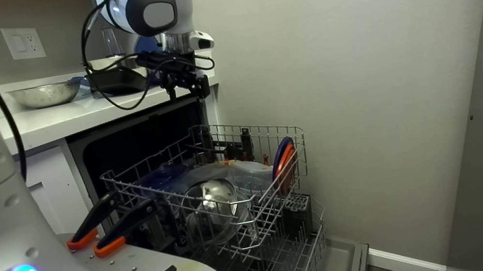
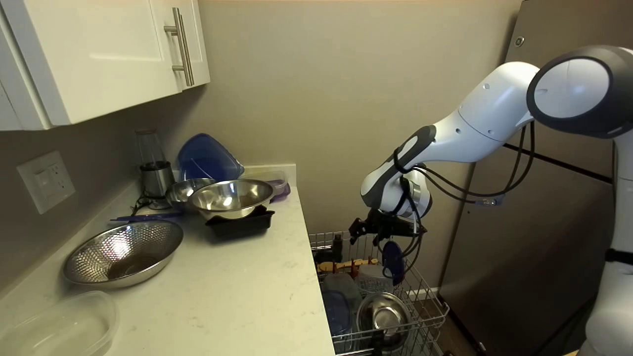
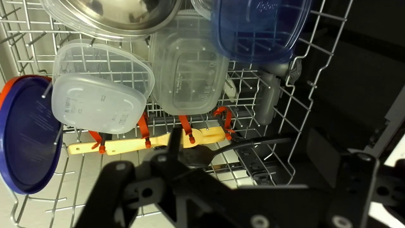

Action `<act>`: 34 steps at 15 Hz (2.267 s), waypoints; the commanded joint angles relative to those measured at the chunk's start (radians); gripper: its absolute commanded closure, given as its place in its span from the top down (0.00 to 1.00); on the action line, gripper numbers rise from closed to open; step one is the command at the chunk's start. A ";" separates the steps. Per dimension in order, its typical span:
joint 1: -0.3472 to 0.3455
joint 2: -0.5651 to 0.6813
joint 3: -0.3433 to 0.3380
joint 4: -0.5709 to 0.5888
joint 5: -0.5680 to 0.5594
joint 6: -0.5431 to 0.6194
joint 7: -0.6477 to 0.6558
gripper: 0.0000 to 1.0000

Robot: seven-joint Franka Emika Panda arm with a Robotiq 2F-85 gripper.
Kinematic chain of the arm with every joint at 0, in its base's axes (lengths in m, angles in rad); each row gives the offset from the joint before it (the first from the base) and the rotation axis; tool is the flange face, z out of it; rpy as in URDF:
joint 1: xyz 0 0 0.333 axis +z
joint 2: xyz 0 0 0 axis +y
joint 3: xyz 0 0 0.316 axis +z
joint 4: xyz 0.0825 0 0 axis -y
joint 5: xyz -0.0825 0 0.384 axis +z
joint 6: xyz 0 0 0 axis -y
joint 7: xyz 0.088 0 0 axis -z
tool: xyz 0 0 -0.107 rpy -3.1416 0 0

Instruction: Remove one blue lid from the dishwasher

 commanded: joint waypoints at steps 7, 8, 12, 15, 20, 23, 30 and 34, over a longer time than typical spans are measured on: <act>-0.233 0.215 0.203 0.191 0.426 -0.035 -0.390 1.00; -0.258 0.250 0.218 0.215 0.459 -0.035 -0.441 1.00; -0.304 0.382 0.242 0.298 0.465 -0.084 -0.581 1.00; -0.265 0.480 0.213 0.358 0.381 -0.152 -0.579 1.00; -0.184 0.599 0.160 0.470 0.258 -0.266 -0.543 1.00; -0.170 0.646 0.151 0.524 0.202 -0.302 -0.532 1.00; -0.181 0.731 0.152 0.620 0.104 -0.371 -0.524 1.00; -0.186 0.769 0.157 0.660 0.071 -0.402 -0.516 1.00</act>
